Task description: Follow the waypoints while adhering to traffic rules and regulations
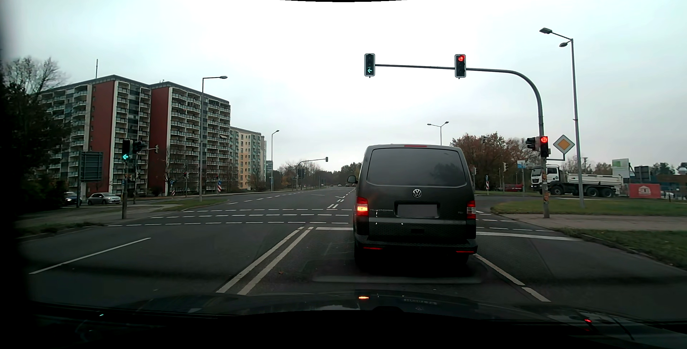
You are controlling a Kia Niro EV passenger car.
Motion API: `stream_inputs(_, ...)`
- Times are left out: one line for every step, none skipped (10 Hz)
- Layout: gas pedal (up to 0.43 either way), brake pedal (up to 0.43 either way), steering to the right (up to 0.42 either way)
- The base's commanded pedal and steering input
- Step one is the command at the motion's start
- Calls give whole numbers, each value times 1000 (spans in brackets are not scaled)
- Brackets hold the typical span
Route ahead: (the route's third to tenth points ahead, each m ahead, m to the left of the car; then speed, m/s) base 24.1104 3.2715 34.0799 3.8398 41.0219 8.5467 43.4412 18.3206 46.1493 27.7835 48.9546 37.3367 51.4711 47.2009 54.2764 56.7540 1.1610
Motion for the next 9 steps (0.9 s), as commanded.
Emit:
stream_inputs(299,0,-6)
stream_inputs(311,0,-6)
stream_inputs(319,0,-6)
stream_inputs(319,0,-6)
stream_inputs(319,0,-6)
stream_inputs(319,0,-6)
stream_inputs(319,0,-6)
stream_inputs(331,0,-6)
stream_inputs(331,0,-6)
